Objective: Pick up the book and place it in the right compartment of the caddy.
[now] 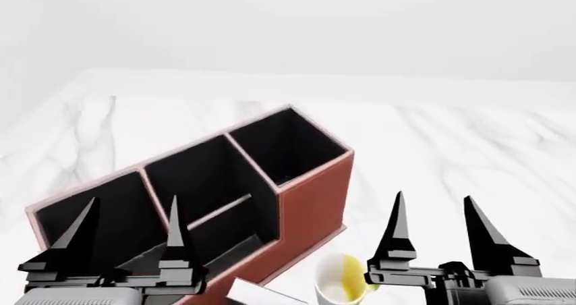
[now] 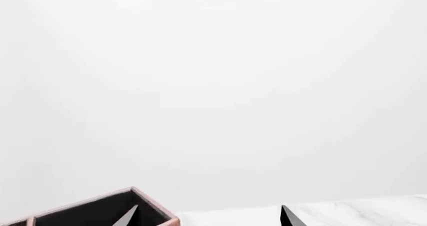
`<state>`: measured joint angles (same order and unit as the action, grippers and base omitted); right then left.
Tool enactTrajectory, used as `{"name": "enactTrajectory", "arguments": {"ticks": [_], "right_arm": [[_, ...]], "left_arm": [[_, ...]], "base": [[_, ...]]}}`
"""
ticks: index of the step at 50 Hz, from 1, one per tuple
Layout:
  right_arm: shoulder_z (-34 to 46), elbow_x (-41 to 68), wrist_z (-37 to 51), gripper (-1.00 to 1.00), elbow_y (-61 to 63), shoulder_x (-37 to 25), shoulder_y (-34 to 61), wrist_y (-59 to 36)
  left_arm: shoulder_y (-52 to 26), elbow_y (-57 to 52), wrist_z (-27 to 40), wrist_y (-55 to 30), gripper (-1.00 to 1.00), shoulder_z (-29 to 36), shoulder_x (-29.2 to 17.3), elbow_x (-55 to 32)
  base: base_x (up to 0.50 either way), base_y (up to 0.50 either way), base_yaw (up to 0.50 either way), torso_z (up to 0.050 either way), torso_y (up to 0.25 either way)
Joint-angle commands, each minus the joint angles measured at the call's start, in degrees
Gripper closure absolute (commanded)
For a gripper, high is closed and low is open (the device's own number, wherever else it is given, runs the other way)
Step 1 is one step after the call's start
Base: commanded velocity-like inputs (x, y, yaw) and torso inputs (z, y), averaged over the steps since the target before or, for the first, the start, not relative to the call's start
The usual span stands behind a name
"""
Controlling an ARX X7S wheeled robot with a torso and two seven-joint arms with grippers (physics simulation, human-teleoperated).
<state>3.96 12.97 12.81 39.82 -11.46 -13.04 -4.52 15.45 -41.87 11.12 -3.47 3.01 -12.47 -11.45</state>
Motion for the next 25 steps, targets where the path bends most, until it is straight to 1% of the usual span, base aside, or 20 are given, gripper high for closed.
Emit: {"name": "enactTrajectory", "arguments": {"ticks": [1,25], "right_arm": [[0.24,0.06,0.89,-1.0,-0.24,-0.28,0.14,-0.37],[1.03,0.12,1.99,-1.0,-0.06,-1.24,0.48,-0.85]], "left_arm": [[0.03,0.1,0.42,0.22,-1.0,0.38,-0.42,-0.01],[0.07,-0.06,1.31,0.33,-1.0,1.06,-1.24,-0.19]], "base": [[0.0,0.0,0.5,0.0,0.0],[0.0,0.0,0.5,0.0,0.0]]}}
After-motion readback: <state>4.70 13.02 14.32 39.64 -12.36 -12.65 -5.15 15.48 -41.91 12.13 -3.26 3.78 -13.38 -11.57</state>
